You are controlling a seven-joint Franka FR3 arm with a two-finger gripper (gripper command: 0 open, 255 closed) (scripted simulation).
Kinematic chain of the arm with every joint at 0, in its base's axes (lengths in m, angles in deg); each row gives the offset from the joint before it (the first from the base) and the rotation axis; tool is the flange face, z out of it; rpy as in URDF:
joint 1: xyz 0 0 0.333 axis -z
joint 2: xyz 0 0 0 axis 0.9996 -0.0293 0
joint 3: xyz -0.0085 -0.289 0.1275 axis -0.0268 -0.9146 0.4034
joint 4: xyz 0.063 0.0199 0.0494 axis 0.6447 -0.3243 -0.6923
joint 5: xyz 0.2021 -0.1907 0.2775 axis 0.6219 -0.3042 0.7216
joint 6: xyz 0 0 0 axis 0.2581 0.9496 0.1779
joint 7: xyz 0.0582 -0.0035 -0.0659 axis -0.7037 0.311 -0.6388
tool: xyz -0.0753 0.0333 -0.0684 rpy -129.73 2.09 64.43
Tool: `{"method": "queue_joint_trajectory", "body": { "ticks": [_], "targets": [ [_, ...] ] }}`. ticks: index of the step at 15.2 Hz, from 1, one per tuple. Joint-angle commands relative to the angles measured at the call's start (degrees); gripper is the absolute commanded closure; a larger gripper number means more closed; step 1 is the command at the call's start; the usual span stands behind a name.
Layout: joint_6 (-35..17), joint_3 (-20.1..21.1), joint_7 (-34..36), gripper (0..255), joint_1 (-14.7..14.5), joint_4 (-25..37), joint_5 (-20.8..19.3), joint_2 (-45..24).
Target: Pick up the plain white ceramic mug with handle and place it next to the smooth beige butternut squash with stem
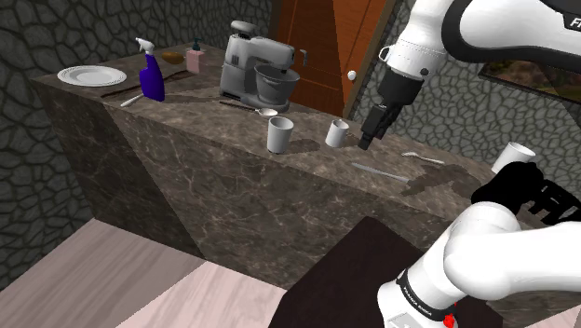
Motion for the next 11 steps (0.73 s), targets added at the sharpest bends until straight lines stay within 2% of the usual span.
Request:
{"method": "queue_joint_trajectory", "body": {
  "ticks": [1,11],
  "targets": [
    [0.0,0.0,0.0,0,0.0,0.0,0.0,0.0],
    [-14.4,-6.7,-6.2,0,4.6,1.4,-5.1,-14.8]
  ]
}}
